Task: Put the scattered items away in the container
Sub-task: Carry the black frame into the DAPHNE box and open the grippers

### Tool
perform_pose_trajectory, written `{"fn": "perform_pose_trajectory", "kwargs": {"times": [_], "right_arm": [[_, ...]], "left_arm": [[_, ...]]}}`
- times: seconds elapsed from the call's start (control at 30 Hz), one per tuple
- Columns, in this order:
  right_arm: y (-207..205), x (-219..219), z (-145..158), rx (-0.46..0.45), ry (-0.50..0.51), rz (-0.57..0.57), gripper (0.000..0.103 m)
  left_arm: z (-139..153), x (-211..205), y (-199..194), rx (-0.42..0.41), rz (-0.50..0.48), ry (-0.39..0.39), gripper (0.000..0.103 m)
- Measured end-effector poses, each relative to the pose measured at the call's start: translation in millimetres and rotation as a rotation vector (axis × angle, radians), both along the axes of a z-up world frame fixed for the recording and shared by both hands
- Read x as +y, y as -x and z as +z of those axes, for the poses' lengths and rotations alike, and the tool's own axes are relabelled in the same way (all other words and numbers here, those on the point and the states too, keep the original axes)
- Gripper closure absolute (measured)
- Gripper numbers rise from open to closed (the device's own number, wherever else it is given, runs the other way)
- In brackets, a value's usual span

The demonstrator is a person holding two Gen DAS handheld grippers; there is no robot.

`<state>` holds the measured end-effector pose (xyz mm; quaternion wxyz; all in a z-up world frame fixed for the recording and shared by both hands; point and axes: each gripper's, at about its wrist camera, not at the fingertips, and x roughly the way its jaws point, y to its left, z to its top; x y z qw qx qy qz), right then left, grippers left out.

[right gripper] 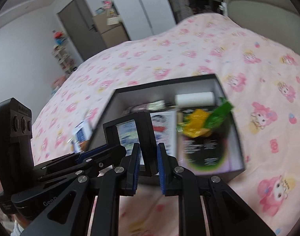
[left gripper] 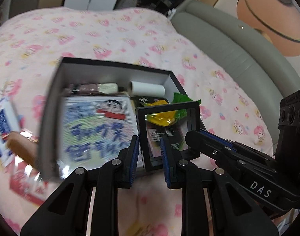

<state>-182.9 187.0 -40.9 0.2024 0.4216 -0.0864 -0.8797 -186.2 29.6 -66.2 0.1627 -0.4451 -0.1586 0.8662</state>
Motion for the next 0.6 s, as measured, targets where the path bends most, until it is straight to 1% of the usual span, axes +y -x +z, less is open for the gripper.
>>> {"fn": "perform_pose_trajectory", "kwargs": {"times": [0.1, 0.2, 0.3, 0.37, 0.6], "right_arm": [[23, 18, -18, -0.055, -0.014, -0.030, 0.089], [36, 25, -34, -0.112, -0.039, -0.039, 0.089], [43, 27, -49, -0.165, -0.062, -0.044, 0.089], [46, 27, -57, -0.196, -0.068, -0.039, 0.089], [52, 23, -63, -0.222, -0.143, -0.046, 0.088]], "left_arm": [[-15, 19, 20, -0.067, -0.016, 0.022, 0.083], [-31, 38, 39, -0.134, -0.032, 0.045, 0.083], [-42, 44, 47, -0.184, -0.041, 0.087, 0.083], [-48, 45, 50, -0.217, -0.048, 0.086, 0.083], [-65, 47, 62, -0.324, -0.073, 0.084, 0.083]]}}
